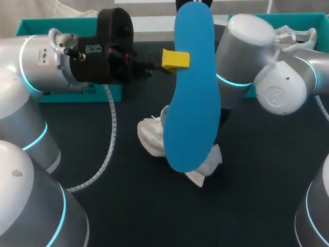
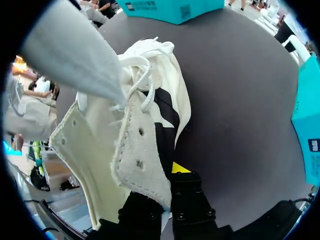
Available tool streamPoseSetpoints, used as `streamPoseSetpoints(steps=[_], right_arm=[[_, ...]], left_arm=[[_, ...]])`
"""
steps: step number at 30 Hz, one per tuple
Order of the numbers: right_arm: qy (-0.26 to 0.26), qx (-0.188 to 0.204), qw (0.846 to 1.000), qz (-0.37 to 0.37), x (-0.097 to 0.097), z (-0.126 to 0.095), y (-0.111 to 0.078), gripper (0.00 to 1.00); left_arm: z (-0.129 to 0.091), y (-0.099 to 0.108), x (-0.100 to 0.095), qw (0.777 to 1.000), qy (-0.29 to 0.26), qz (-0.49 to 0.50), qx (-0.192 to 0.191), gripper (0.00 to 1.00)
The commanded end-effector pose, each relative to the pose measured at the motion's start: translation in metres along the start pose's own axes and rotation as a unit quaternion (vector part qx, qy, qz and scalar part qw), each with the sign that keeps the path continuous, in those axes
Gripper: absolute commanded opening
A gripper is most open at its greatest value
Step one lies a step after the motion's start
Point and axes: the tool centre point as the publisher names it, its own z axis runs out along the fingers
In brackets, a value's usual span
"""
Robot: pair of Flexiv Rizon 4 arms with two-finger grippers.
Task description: Take the shoe out of the shoebox, open the shoe tongue, remove and reinsert the insole, then place the shoe into the shoebox
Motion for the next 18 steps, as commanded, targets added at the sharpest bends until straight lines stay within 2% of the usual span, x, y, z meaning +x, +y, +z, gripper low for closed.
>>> streamPoseSetpoints(steps=[1, 10, 11, 12, 16, 18], right_arm=[[-0.012, -0.055, 0.997, 0.059, 0.003, -0.002, -0.01, 0.0], [-0.012, -0.055, 0.997, 0.059, 0.003, -0.002, -0.01, 0.0], [-0.021, -0.052, 0.996, 0.072, 0.002, -0.001, -0.01, 0.0], [-0.013, -0.067, 0.995, 0.073, 0.004, 0.0, -0.008, 0.0], [-0.013, -0.068, 0.986, 0.154, 0.01, 0.009, -0.006, 0.0], [-0.009, -0.082, 0.981, 0.173, 0.005, 0.015, -0.01, 0.0]], left_arm=[[0.0, 0.002, -0.001, 1.0, 0.0, 0.0, 0.001, 0.0], [0.0, 0.002, -0.001, 1.0, 0.0, 0.0, 0.001, 0.0], [0.0, 0.002, -0.001, 1.0, 0.0, 0.0, 0.001, 0.0], [0.0, 0.002, -0.001, 1.0, 0.0, 0.0, 0.001, 0.0], [0.0, 0.002, -0.001, 1.0, 0.0, 0.0, 0.001, 0.0], [0.0, 0.002, -0.001, 1.0, 0.0, 0.0, 0.001, 0.0]])
